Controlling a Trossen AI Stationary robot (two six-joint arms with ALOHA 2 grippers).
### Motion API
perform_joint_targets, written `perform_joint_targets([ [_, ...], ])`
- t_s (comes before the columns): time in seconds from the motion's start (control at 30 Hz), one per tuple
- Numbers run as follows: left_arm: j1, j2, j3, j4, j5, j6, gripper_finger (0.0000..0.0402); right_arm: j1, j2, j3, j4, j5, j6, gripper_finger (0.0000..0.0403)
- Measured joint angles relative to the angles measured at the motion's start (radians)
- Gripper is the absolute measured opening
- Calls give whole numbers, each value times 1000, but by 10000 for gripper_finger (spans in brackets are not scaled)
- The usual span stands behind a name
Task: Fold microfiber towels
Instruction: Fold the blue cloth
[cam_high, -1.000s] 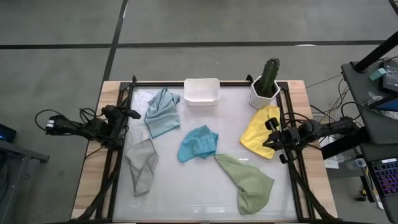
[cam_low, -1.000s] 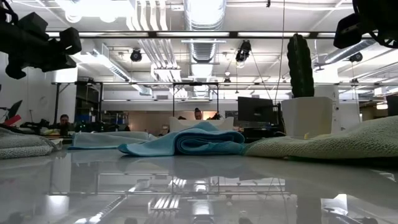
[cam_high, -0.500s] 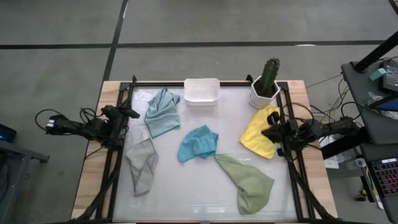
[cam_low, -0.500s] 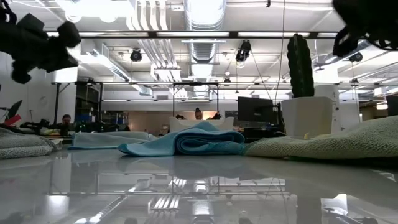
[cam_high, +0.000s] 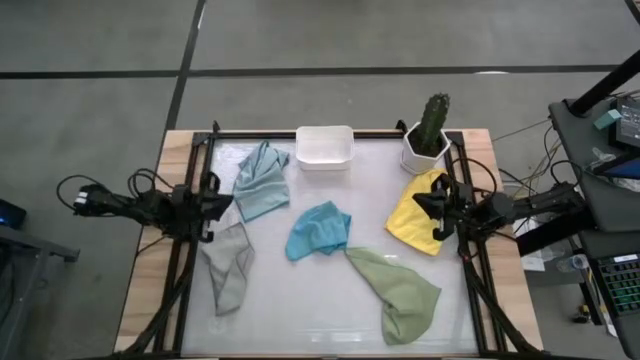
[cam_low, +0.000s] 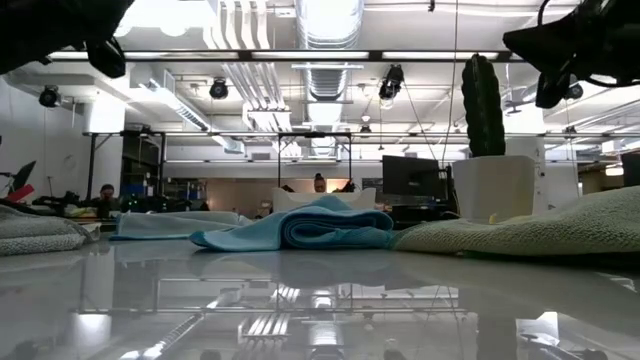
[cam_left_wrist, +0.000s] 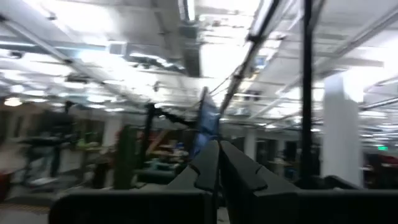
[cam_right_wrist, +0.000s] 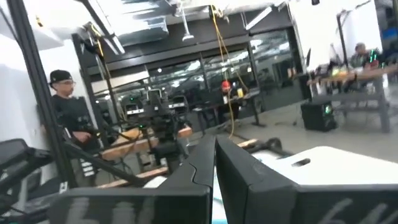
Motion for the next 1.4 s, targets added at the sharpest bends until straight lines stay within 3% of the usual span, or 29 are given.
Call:
perform_joint_targets([
  [0.3, 0, 20, 3, -8, 0, -45, 0, 0, 59, 0, 63, -4, -125, 9],
  [0.67, 1, 154, 3, 7, -144, -105, 0, 0, 99, 54, 49, 45, -140, 9],
  [0.77, 1, 225, 7, 28, -222, -106, 0, -1, 147, 124, -9, 54, -173, 9],
  [1.0, 1, 345, 23, 46, -243, -102, 0, -1, 285, 346, -332, 52, -178, 9],
  [1.4, 4, 459, 85, 81, -271, 253, 0, 0, 564, 639, -575, 40, 15, 15],
])
